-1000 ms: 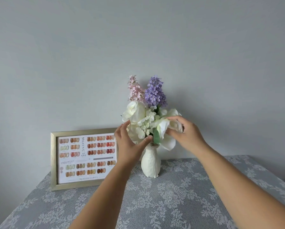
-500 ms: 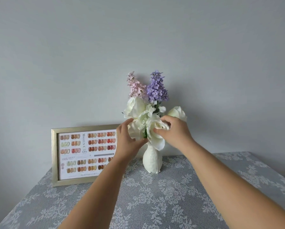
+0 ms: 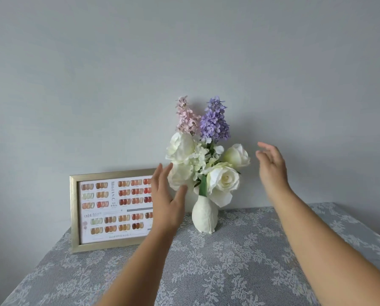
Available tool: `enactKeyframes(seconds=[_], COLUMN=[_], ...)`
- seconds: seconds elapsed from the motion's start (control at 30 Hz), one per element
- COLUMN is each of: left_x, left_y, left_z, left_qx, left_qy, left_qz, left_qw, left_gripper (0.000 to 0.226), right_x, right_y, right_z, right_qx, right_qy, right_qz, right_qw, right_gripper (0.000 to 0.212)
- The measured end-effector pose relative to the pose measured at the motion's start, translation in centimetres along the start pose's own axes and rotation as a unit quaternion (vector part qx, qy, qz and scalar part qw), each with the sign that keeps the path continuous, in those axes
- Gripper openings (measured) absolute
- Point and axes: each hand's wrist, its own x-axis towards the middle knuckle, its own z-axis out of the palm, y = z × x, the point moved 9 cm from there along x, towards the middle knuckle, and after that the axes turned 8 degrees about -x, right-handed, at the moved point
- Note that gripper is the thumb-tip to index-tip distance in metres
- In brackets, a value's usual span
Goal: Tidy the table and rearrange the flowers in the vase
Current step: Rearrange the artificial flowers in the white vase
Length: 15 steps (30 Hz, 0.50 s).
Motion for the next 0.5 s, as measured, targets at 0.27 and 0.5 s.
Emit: enactKeyframes(seconds=[0.27,0.5], left_x=[-1.5,-1.2], left_y=[3.9,4.1], left_z=[3.7,4.2], left_qx=[0.088,0.129], left_qy=[-0.014,0.000], left_qz=[0.031,0.033], left_qw=[0.996,0.991], left_gripper=[0.106,0.096], right_x=[0.8,-1.9], right_y=[-0.7,-1.1], right_z=[4.8,4.9], right_qx=[-0.025,-0.077], right_qy=[-0.159,-0.207], right_qz=[-0.026,-0.063], right_qw=[0.987,0.973], right_gripper=[0.040,0.061])
